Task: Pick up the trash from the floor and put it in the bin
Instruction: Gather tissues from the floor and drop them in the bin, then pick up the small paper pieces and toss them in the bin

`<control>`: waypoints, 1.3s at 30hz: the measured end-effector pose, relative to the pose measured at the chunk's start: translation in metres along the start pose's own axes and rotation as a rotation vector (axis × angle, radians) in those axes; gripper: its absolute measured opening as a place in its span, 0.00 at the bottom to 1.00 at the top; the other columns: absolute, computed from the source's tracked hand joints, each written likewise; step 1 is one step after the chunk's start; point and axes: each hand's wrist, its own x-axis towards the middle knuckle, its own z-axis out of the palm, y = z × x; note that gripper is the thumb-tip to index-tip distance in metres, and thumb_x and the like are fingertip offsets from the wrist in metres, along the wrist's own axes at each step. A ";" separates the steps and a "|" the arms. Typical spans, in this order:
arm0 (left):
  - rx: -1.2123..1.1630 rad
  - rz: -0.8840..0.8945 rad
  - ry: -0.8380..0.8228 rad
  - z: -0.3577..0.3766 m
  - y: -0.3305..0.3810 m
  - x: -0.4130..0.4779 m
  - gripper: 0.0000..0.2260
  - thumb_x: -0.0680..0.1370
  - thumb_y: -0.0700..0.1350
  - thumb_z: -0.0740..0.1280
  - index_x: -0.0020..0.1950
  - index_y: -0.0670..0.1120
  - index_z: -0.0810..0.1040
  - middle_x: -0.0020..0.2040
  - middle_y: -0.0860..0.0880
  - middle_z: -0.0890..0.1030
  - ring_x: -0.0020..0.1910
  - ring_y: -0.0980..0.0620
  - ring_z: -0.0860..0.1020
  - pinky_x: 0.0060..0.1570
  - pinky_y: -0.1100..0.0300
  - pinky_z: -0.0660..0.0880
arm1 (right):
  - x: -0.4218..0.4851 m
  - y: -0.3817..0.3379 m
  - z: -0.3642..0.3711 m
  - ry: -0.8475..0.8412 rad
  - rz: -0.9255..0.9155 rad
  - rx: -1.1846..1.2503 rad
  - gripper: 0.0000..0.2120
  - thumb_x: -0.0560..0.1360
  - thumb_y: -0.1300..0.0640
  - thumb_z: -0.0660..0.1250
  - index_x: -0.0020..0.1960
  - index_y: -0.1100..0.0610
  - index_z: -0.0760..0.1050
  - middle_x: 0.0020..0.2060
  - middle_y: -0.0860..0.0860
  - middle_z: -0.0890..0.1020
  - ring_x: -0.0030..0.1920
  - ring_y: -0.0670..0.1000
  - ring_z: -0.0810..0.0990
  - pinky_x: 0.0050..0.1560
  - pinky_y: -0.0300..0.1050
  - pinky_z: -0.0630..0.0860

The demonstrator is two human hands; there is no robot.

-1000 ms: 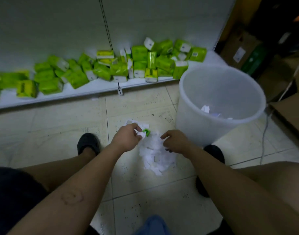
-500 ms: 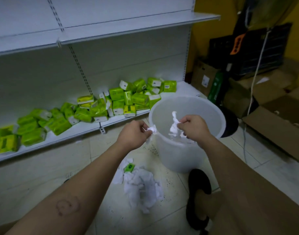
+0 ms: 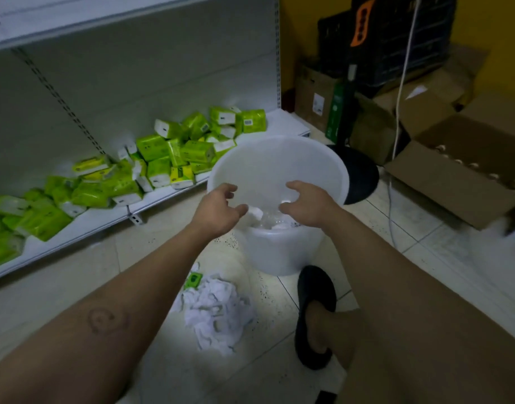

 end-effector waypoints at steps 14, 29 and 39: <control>0.174 -0.099 -0.157 -0.014 -0.096 -0.086 0.20 0.75 0.52 0.69 0.65 0.48 0.74 0.63 0.47 0.77 0.61 0.47 0.75 0.58 0.57 0.72 | -0.068 -0.028 0.091 -0.184 -0.182 -0.271 0.24 0.73 0.51 0.67 0.68 0.52 0.70 0.65 0.54 0.75 0.62 0.55 0.75 0.62 0.47 0.70; 0.137 -0.392 -0.443 0.033 -0.244 -0.111 0.21 0.75 0.53 0.68 0.66 0.48 0.74 0.65 0.43 0.76 0.59 0.45 0.76 0.51 0.60 0.71 | -0.038 0.028 0.200 -0.546 0.176 -0.424 0.24 0.76 0.51 0.63 0.67 0.64 0.71 0.68 0.61 0.71 0.65 0.58 0.71 0.64 0.47 0.68; 0.167 -0.356 -0.381 0.102 -0.312 -0.050 0.30 0.74 0.47 0.68 0.74 0.49 0.62 0.65 0.39 0.71 0.63 0.37 0.71 0.61 0.45 0.73 | -0.002 0.090 0.332 -0.427 0.437 -0.144 0.13 0.75 0.53 0.66 0.57 0.57 0.75 0.55 0.55 0.81 0.46 0.52 0.77 0.45 0.40 0.68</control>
